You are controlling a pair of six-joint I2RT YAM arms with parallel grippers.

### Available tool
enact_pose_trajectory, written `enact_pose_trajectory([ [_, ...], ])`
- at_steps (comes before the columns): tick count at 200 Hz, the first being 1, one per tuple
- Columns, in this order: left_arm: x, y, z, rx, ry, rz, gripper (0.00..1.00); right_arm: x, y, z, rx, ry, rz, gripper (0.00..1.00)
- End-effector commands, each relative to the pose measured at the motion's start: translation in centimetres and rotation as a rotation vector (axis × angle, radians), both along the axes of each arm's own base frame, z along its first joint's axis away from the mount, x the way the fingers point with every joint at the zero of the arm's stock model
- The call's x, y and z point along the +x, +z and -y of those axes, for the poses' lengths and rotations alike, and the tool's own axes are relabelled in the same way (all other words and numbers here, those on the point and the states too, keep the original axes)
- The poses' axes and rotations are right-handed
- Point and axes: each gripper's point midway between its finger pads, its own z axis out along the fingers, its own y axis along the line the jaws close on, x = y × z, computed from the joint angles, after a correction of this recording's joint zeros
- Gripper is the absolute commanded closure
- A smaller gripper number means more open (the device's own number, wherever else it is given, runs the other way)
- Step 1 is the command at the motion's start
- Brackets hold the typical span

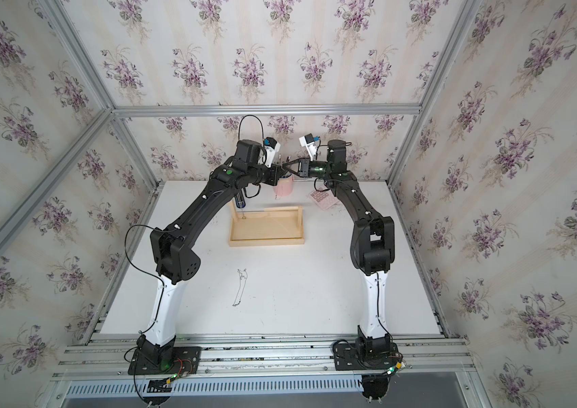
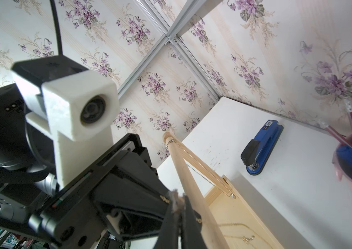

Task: Hang the necklace on the jewelry display stand
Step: Adjust the necklace, then hang the necklace on the stand.

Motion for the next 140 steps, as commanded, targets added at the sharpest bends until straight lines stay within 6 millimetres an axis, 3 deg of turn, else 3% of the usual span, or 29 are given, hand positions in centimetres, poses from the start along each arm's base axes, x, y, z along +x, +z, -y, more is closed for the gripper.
enact_pose_trajectory([
  [1, -0.3, 1.1, -0.5, -0.012, 0.011, 0.024, 1.0, 0.0, -0.3, -0.7, -0.032, -0.003, 0.025, 0.93],
  [140, -2.2, 0.5, -4.3, -0.001, 0.077, 0.012, 1.0, -1.6, -1.4, -4.6, -0.105, 0.04, 0.027, 0.93],
])
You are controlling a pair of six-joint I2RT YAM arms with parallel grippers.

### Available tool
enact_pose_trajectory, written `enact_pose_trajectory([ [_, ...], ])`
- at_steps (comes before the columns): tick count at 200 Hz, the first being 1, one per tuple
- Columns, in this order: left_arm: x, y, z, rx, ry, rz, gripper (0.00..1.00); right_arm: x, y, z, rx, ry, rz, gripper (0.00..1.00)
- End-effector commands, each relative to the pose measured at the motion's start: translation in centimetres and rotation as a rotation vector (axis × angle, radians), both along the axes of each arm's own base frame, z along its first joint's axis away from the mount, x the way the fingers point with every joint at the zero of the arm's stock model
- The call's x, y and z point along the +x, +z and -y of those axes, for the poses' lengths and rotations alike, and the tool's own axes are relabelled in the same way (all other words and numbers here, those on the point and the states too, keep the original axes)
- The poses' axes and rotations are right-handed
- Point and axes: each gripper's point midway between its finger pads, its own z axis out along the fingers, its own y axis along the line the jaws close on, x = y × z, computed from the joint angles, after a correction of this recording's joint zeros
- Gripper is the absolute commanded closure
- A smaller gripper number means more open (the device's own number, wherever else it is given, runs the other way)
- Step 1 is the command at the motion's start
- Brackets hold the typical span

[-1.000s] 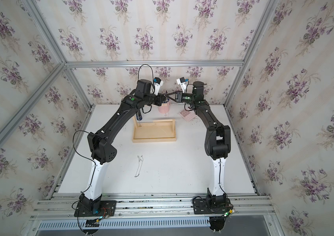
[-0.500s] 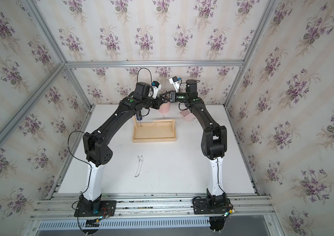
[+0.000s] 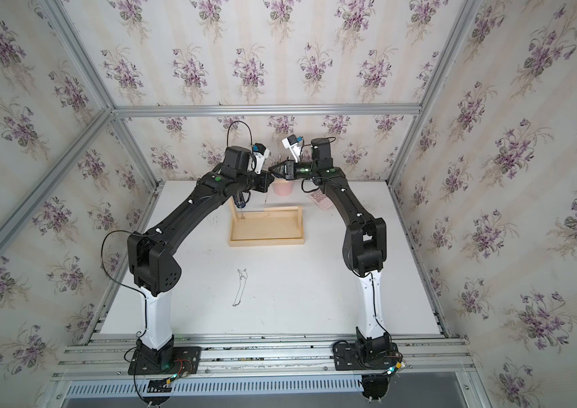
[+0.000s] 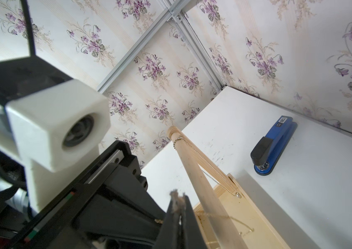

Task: Hang the necklace on the jewelry display stand
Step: Hang the necklace on the stand.

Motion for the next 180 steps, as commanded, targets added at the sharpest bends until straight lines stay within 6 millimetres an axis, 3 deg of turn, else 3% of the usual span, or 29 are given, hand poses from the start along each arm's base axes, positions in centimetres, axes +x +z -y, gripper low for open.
enact_pose_trajectory([
  [1, 0.1, 1.1, -0.3, -0.017, 0.011, 0.038, 1.0, 0.0, -0.9, -0.5, -0.02, 0.001, 0.003, 0.93],
  [91, -0.8, -0.4, -3.2, -0.008, 0.06, 0.012, 1.0, -0.5, -2.4, -3.0, -0.06, 0.026, -0.004, 0.92],
  [180, -1.0, -1.0, -5.4, -0.007, 0.103, -0.003, 1.0, -1.5, -2.3, -5.1, -0.061, 0.06, 0.014, 0.91],
])
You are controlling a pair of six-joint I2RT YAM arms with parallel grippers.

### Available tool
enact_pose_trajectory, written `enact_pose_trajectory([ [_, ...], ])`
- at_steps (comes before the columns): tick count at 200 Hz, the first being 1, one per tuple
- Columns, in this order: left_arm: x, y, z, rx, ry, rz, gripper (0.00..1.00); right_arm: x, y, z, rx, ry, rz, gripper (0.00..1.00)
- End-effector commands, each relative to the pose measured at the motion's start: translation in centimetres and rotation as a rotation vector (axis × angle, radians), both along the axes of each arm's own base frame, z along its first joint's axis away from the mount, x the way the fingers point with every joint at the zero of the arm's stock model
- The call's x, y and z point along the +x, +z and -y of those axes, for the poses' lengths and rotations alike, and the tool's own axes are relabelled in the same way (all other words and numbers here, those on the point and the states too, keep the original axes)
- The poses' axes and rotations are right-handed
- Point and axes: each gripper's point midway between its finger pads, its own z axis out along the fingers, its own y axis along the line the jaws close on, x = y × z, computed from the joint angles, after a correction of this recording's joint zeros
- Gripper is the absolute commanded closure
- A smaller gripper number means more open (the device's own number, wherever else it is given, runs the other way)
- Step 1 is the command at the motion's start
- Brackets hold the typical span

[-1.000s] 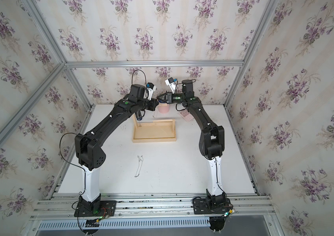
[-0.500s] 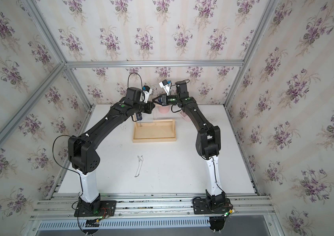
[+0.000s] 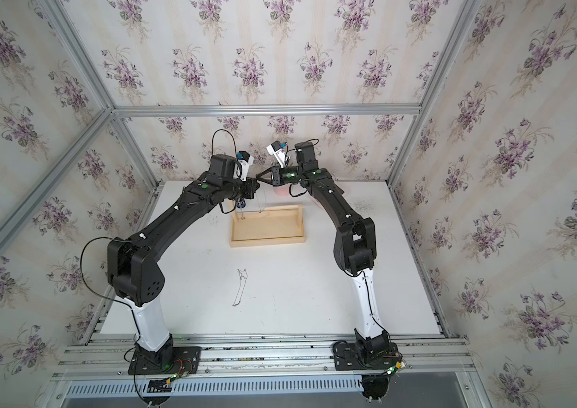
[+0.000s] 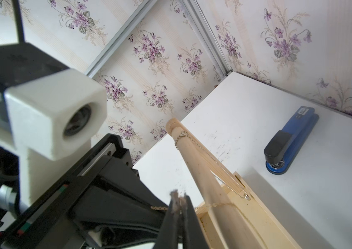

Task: Hang the necklace on the jewelry display stand
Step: Hang the necklace on the stand.

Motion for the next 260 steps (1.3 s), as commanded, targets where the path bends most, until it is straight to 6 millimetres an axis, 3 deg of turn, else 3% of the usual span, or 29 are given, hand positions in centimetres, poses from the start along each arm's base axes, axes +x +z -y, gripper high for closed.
enact_pose_trajectory([
  [1, 0.3, 1.1, -0.4, -0.018, 0.015, 0.038, 1.0, -0.1, -0.3, -0.6, -0.004, 0.007, 0.01, 0.91],
  [59, 0.0, 0.6, -1.6, -0.015, 0.033, 0.027, 1.0, -0.3, -1.0, -1.8, -0.021, 0.016, 0.009, 0.91],
  [158, 0.3, -0.5, -1.1, -0.027, 0.017, -0.006, 0.94, -0.2, -1.5, -1.5, -0.054, -0.004, 0.014, 0.88],
  [222, -0.4, 0.1, -1.7, -0.022, 0.034, -0.011, 0.73, -0.4, -0.9, -1.3, -0.064, -0.019, 0.022, 0.8],
  [233, -0.7, 0.2, -1.8, -0.027, 0.033, -0.012, 0.6, -0.4, -0.6, -1.2, -0.065, -0.024, 0.028, 0.8],
  [244, -0.8, 0.4, -1.6, -0.033, 0.025, -0.009, 0.37, -0.5, -0.4, -1.2, -0.067, -0.026, 0.032, 0.8],
  [260, -1.0, 0.3, -1.5, -0.034, 0.015, -0.017, 0.28, -0.5, -0.1, -1.1, -0.067, -0.031, 0.036, 0.8],
])
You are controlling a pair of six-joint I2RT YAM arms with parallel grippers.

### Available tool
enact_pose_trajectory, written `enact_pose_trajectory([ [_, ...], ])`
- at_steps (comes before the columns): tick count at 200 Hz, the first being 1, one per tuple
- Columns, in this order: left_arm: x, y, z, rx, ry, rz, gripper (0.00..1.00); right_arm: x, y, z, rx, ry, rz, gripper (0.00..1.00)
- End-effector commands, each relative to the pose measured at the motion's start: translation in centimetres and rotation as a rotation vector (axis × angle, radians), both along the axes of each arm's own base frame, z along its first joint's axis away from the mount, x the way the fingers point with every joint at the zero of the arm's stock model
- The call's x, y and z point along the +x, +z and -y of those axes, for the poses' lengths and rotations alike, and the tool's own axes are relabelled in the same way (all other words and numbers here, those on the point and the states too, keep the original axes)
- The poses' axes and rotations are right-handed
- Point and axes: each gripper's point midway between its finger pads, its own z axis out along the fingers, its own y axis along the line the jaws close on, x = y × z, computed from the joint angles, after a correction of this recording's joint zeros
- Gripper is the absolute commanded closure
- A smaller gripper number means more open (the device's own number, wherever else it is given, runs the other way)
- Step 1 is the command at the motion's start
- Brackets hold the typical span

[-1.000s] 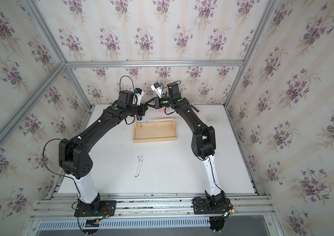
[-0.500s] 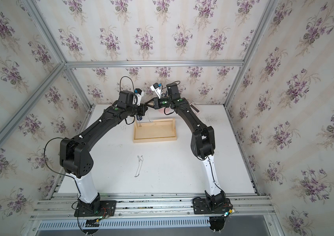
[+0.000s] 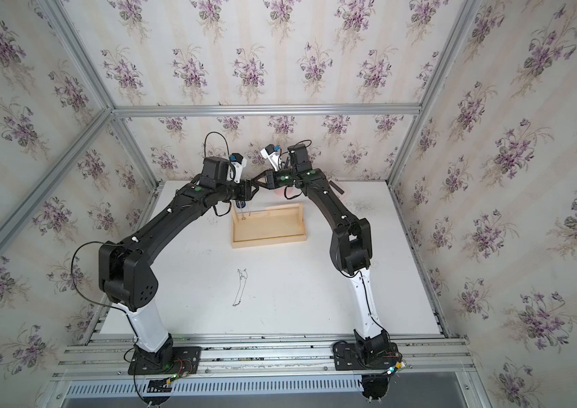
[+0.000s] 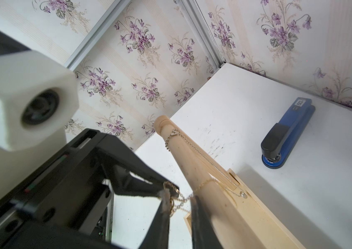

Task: Hang the necklace on the jewelry display stand
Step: Hang the necklace on the stand.

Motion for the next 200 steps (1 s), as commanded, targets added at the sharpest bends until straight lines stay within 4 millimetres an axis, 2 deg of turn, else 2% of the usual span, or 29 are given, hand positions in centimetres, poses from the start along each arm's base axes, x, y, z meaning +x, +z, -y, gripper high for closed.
enact_pose_trajectory([
  [1, -0.1, 0.6, 0.2, -0.013, -0.015, 0.01, 0.27, -0.3, 1.3, 0.2, 0.0, -0.004, 0.032, 0.8],
  [40, -0.5, 0.8, 0.7, -0.027, -0.04, -0.013, 0.04, -0.4, 1.9, 0.4, 0.0, -0.015, 0.038, 0.8],
  [87, -1.5, 0.8, 2.1, -0.074, -0.124, -0.043, 0.03, -0.4, 2.1, 0.6, -0.006, -0.029, 0.04, 0.8],
  [124, -1.7, 0.7, 2.2, -0.08, -0.128, -0.053, 0.0, -0.6, 2.3, 0.9, -0.011, -0.04, 0.043, 0.8],
  [200, -1.7, 0.3, 3.2, -0.174, -0.134, -0.082, 0.0, -1.2, 3.1, 1.6, -0.003, -0.059, 0.053, 0.81],
])
